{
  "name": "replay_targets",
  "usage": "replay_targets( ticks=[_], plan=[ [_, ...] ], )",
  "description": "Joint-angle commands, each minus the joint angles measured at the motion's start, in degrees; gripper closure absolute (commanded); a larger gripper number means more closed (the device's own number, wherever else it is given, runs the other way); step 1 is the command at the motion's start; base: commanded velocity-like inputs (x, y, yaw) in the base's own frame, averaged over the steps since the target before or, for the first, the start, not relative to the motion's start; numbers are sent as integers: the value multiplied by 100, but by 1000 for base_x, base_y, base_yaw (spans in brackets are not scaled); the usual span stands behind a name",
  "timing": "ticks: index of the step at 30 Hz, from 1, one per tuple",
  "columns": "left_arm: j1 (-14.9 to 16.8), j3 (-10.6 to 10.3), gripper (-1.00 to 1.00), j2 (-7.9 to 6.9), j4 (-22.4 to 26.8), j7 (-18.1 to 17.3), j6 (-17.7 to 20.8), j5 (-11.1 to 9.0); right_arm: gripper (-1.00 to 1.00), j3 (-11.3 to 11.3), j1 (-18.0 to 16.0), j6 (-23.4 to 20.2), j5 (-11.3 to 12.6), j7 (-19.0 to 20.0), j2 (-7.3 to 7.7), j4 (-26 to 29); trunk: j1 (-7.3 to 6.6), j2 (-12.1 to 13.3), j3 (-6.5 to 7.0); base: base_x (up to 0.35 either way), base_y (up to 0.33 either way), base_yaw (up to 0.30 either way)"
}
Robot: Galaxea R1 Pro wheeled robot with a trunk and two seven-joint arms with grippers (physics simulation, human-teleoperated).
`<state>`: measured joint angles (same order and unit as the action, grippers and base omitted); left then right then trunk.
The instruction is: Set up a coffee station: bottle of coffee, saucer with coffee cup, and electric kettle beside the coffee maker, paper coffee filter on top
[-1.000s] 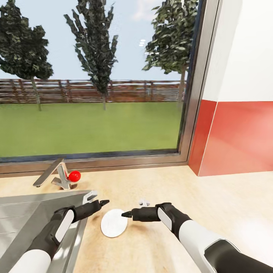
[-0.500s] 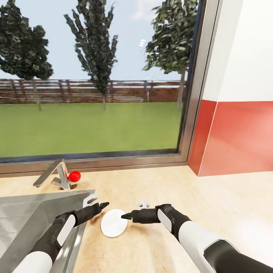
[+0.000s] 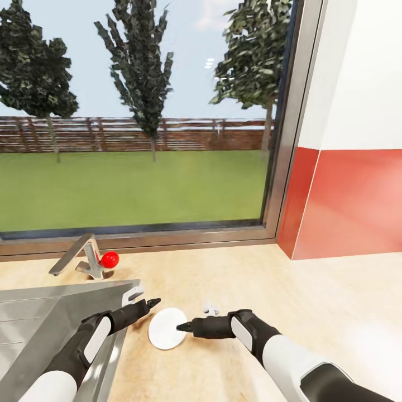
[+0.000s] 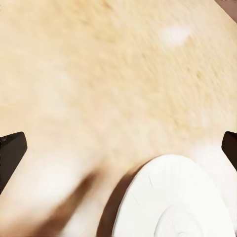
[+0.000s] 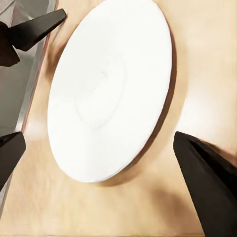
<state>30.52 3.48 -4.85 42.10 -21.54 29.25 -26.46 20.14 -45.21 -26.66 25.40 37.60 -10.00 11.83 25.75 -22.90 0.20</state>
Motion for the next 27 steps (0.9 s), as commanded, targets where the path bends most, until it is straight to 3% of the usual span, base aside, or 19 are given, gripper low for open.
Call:
replay_targets(
  ticks=[1,27],
  plan=[
    [-1,12,-100,2,-8,0,63,-17,-100,61,7,-41,-29,-7,0,-5,3,-2,-5,0,0,0],
    [-2,20,-100,32,-330,17,102,-31,-100,61,62,-41,-26,-8,0,4,3,-2,-5,0,0,0]
  ],
)
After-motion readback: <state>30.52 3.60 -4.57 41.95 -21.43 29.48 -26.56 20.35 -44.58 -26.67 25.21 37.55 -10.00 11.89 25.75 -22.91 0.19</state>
